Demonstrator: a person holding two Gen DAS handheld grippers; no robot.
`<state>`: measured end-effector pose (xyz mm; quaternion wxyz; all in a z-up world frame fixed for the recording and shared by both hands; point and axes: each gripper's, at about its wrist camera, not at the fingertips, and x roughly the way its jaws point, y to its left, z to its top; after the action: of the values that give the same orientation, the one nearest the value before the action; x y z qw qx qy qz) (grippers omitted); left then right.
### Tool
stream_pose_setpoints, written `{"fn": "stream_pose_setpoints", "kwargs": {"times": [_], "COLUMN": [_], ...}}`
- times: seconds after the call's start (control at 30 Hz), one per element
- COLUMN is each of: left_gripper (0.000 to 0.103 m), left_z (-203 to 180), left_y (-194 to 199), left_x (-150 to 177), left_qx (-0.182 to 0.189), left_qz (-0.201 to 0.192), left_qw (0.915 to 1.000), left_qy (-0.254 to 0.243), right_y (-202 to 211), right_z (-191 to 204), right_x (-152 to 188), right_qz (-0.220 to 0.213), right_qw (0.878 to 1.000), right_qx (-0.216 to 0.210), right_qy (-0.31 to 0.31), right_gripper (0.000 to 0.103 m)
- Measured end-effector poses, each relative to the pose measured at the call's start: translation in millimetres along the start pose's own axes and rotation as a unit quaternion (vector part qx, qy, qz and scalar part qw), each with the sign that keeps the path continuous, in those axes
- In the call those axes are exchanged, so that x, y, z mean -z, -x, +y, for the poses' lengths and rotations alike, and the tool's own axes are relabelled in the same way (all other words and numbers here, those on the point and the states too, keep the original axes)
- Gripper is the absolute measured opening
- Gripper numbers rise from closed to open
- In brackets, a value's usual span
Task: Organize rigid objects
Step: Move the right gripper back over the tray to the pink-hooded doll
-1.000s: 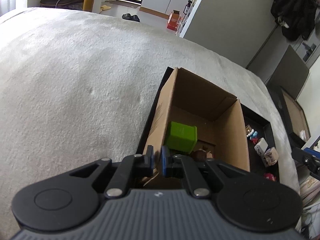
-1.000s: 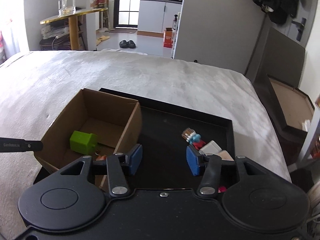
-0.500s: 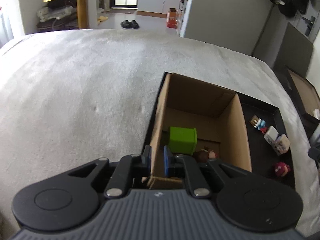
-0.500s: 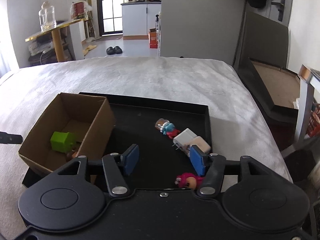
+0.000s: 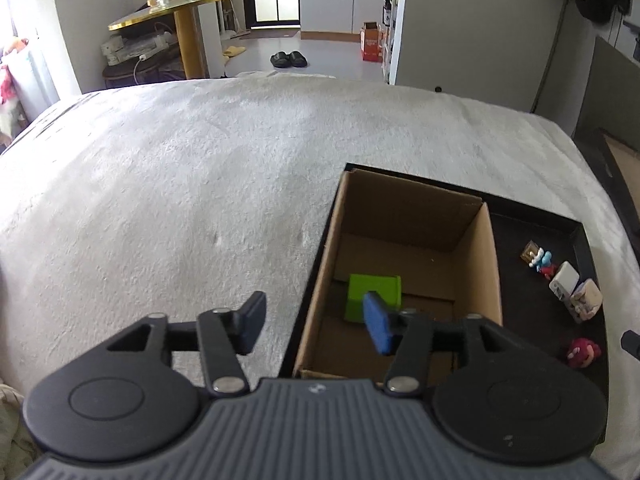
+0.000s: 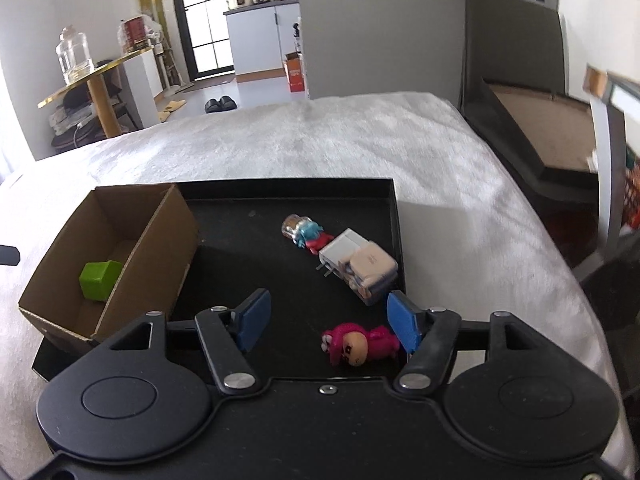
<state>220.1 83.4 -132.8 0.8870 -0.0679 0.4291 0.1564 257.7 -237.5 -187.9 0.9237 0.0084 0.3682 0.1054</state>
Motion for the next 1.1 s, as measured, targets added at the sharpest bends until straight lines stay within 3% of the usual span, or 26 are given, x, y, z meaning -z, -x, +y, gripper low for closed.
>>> {"fn": "stream_pose_setpoints", "kwargs": {"times": [0.17, 0.27, 0.63, 1.03, 1.1], "left_gripper": [0.075, 0.078, 0.08, 0.08, 0.08], "left_z": [-26.6, -44.3, -89.4, -116.6, -118.2], "left_y": [-2.4, -3.1, -11.2, -19.6, -18.6], "left_x": [-2.8, -2.8, -4.3, -0.1, 0.8], "left_qx": [0.007, 0.001, -0.013, -0.028, -0.028], "left_qz": [0.013, 0.013, 0.019, 0.028, 0.029], "left_qw": [0.9998, 0.9994, 0.9981, 0.996, 0.9959], "left_qy": [-0.017, -0.033, -0.058, -0.08, -0.081], "right_y": [-9.9, -19.7, -55.7, -79.6, -80.8], "right_z": [-8.7, -12.9, -31.0, -48.1, -42.3], "right_x": [6.8, 12.5, 27.6, 35.3, 37.1], "right_qz": [0.008, 0.015, 0.003, 0.036, 0.036], "right_qw": [1.0, 1.0, 0.999, 0.996, 0.997], "right_qx": [-0.01, -0.016, -0.025, -0.05, -0.043], "right_qy": [-0.008, -0.014, -0.033, -0.065, -0.047], "right_gripper": [0.064, 0.064, 0.064, 0.065, 0.066]}}
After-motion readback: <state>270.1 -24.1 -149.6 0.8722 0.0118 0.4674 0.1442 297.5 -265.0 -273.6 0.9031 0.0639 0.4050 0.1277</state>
